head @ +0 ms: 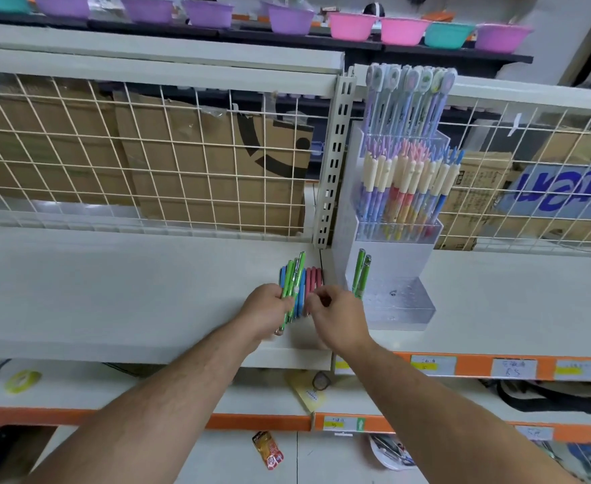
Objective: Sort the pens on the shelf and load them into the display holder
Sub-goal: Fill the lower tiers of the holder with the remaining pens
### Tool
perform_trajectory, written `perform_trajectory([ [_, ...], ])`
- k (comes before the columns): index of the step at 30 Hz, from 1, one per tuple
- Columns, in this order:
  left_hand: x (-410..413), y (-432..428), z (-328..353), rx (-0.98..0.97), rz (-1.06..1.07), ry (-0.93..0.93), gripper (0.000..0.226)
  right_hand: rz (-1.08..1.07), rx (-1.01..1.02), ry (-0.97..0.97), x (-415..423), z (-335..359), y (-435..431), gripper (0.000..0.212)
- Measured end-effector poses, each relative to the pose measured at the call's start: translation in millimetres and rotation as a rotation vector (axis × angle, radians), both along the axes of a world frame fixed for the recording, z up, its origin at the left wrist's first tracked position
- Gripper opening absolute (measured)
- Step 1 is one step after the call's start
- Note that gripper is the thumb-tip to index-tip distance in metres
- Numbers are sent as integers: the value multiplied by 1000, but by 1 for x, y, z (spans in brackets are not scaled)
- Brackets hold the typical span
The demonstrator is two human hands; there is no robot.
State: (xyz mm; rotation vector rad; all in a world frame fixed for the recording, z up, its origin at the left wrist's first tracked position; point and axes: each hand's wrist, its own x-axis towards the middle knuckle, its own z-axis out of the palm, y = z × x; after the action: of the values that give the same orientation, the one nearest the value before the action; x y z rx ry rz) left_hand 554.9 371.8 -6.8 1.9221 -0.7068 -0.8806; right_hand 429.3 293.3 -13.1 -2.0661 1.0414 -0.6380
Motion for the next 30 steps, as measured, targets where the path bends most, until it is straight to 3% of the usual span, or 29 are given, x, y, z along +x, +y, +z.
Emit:
perform_trajectory([
  [8, -26, 12, 2, -126, -151, 101, 13, -93, 217, -162, -13, 17, 6, 14],
  [15, -38, 10, -4, -212, -201, 101, 3, -104, 194, -189, -39, 21, 11, 12],
  [21, -64, -6, -7, -268, -60, 66, 14, -66, 163, -187, -78, 28, -4, 12],
  [30, -81, -30, -22, -271, 132, 114, 8, -70, 129, -202, -118, 43, -63, 10],
])
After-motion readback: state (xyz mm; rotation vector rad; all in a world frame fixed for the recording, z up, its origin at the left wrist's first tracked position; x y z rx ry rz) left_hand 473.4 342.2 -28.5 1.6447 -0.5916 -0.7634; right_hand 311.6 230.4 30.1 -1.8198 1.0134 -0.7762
